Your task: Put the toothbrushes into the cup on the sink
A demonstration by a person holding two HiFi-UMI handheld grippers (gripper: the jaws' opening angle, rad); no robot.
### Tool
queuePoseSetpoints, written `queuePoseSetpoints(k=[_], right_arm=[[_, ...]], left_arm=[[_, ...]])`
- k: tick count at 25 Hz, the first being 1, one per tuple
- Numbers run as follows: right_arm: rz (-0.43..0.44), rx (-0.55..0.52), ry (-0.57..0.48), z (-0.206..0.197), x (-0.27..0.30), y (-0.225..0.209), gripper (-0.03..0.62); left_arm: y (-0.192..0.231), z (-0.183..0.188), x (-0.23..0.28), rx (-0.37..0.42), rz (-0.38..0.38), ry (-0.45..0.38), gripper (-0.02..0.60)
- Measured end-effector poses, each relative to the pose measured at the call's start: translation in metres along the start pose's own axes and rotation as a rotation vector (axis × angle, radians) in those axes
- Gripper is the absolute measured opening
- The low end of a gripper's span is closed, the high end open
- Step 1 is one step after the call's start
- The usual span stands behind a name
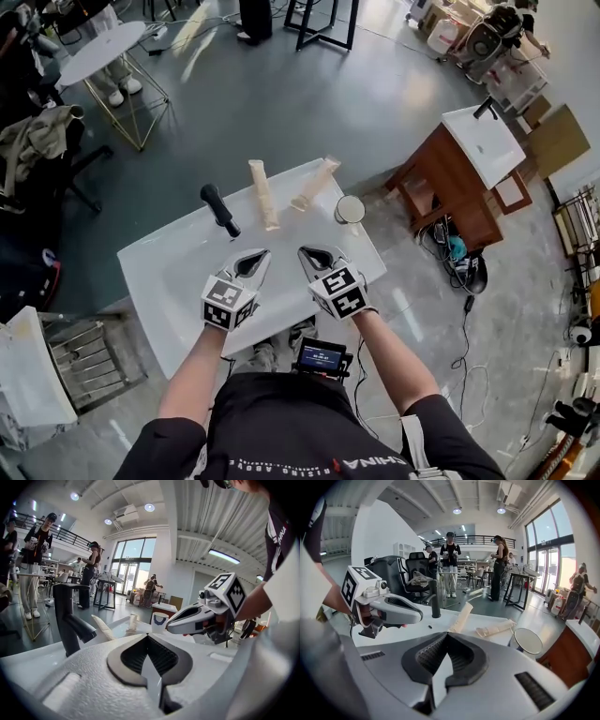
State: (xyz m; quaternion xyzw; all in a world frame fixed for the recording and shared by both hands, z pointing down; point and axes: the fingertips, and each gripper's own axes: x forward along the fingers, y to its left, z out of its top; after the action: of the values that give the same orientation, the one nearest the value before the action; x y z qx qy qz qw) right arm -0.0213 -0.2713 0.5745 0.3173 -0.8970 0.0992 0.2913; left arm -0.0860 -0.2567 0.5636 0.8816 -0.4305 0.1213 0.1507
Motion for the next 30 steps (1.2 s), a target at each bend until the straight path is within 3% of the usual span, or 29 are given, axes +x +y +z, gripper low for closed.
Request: queuePoseSetpoints(k=[15, 25, 30], right_arm=[[0.135, -0.191, 0.094, -0.011, 0.109, -0.01, 0.088], [0.092, -0.285, 0.14, -0.027, 0.146, -0.015, 0.121], [0.047, -0.31, 0.134, -0.027, 0.152, -0.017, 0.094]], left_arm=[[0.038, -0.029, 0.015, -0.102, 0.128, 0.029, 0.003], [0.046, -0.056, 0.01, -0.183, 0.174, 0.042, 0.003], [0.052, -0.059, 0.003, -0.196, 0.193, 0.042, 0.003]])
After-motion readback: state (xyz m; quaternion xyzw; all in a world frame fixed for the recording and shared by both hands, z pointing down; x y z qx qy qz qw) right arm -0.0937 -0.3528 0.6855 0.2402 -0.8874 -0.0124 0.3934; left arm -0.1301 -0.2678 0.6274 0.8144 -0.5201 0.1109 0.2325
